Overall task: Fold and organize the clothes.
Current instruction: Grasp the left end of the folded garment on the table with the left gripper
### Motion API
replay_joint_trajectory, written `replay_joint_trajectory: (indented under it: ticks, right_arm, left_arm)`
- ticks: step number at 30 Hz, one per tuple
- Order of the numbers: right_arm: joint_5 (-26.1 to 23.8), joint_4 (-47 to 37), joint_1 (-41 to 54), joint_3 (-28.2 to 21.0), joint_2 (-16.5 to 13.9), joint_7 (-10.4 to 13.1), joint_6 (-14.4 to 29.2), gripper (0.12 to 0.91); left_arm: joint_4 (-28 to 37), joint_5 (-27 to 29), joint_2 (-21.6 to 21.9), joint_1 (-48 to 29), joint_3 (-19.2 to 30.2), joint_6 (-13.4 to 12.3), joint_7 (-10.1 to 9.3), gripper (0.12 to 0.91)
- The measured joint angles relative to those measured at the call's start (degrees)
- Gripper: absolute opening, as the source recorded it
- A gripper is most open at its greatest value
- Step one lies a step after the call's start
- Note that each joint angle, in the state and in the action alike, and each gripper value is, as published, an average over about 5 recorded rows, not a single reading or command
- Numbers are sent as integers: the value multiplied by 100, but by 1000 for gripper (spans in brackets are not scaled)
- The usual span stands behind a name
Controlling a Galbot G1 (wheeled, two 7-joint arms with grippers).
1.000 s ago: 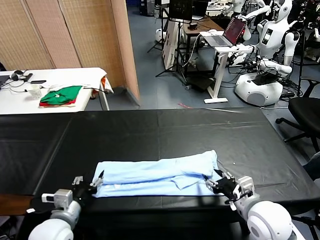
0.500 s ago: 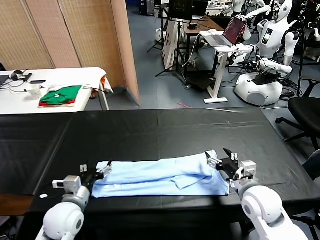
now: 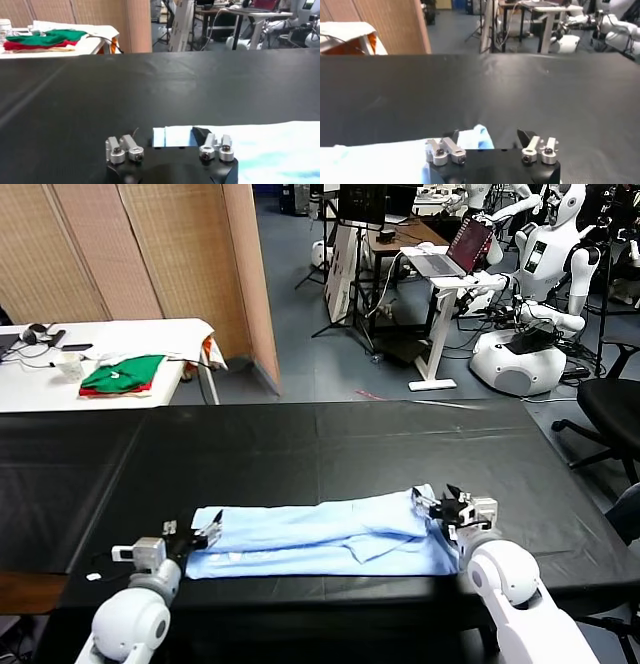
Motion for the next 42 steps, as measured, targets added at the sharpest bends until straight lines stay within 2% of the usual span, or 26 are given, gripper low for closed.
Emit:
replay_joint_trajectory:
  ticks: [2, 5, 7, 9, 11, 14, 20, 22, 25, 28, 31, 33, 38, 39, 42]
  right_arm:
    - [-39, -31, -8, -2, 26, -4, 36, 334]
    - [-99, -83, -24, -16, 75, 56, 163, 191]
    - [-134, -122, -33, -35, 120, 153, 293, 159]
    - [-159, -151, -46, -54, 176, 250, 426, 158]
    - [-170, -164, -59, -73, 234, 305, 543, 160]
    - [-158, -177, -56, -98, 315, 317, 699, 160]
    - [-104, -183, -66, -98, 351, 51, 804, 180]
    - [-96, -122, -110, -58, 312, -54, 803, 237]
    - [-96, 58, -206, 50, 220, -174, 798, 398]
    - [-93, 364, -348, 198, 105, -272, 784, 586]
    - [-69, 737, -532, 360, -5, -335, 776, 770]
    - [-49, 978, -672, 459, -54, -358, 773, 855]
    - [-35, 1501, -1037, 678, -86, -350, 745, 905]
    - [-30, 1596, -1107, 718, -85, -345, 738, 906]
    - [12, 1856, -1302, 824, -97, -344, 730, 907]
  left_arm:
    - [-43, -15, -5, 14, 13, 3, 15, 577]
    - [-89, -4, -27, 20, 42, 0, 33, 388]
    - [-90, 47, -49, 8, 63, -25, 46, 275]
    - [-61, 161, -74, -15, 81, -89, 77, 184]
    - [-6, 319, -105, -53, 95, -180, 112, 147]
    - [109, 493, -150, -127, 102, -284, 132, 145]
    - [401, 680, -215, -321, 100, -440, 150, 145]
    - [497, 678, -242, -394, 93, -476, 155, 145]
    - [561, 647, -280, -465, 70, -514, 167, 146]
    - [546, 634, -274, -455, 27, -549, 216, 213]
    - [481, 632, -215, -394, -47, -569, 254, 375]
    - [411, 618, -156, -337, -113, -593, 257, 508]
    - [204, 434, -9, -125, -351, -658, 288, 807]
    - [159, 349, 0, -72, -406, -660, 308, 846]
    - [29, 18, -25, 107, -567, -648, 385, 899]
